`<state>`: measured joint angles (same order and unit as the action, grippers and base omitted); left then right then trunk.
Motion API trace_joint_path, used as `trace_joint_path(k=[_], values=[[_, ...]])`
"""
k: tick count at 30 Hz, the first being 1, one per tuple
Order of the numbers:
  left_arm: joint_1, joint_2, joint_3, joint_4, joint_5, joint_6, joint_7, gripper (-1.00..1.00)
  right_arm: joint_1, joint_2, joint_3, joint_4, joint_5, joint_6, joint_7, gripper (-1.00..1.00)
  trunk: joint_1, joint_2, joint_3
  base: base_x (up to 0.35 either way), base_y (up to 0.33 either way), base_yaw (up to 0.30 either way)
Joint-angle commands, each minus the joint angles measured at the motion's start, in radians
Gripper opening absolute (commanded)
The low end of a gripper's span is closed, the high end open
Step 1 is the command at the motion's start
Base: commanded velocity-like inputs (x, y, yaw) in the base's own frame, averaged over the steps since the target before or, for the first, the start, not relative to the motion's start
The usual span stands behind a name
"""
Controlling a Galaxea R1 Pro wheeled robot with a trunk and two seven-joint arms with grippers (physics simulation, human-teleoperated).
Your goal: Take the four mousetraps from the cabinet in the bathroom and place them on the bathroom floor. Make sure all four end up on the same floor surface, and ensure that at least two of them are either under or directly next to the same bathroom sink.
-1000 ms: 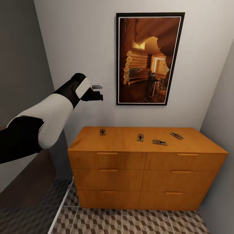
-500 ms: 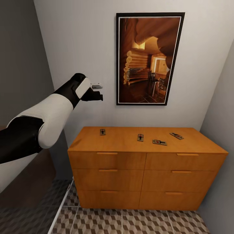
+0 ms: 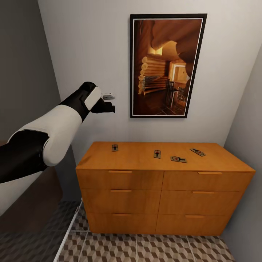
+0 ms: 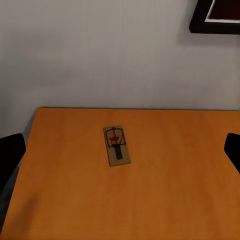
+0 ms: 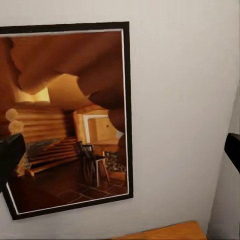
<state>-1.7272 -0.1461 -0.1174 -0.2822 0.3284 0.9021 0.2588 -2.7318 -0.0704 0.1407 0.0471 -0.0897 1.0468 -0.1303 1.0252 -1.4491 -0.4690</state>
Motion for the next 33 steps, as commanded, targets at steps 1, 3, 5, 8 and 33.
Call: trace_joint_path(k=[1,3,5,8,33], values=[[-0.001,0.0,-0.007,-0.001,0.011,0.003,0.007,1.0,0.027,0.001,0.01,0.002,-0.008,0.0,-0.005,1.0,0.0,-0.001,-0.001,0.0,0.0,0.0],[-0.001,0.0,-0.007,-0.001,0.011,0.003,0.007,1.0,0.052,0.001,0.015,0.002,-0.007,0.0,-0.005,1.0,0.0,-0.001,-0.001,0.0,0.0,0.0],[-0.001,0.0,-0.007,-0.001,0.011,0.004,0.008,1.0,0.1,0.004,0.025,0.002,-0.007,0.0,-0.005,1.0,0.0,-0.001,-0.001,0.0,0.0,0.0],[0.0,0.0,-0.007,-0.001,0.01,0.004,0.009,1.0,0.143,0.008,0.031,0.002,-0.006,0.0,-0.005,1.0,0.0,-0.001,-0.001,0.0,0.0,0.0],[0.0,0.001,-0.007,0.0,0.009,0.003,0.006,1.0,0.317,-0.006,0.118,0.003,-0.004,0.0,-0.005,1.0,0.0,-0.001,-0.001,0.0,0.0,0.0]])
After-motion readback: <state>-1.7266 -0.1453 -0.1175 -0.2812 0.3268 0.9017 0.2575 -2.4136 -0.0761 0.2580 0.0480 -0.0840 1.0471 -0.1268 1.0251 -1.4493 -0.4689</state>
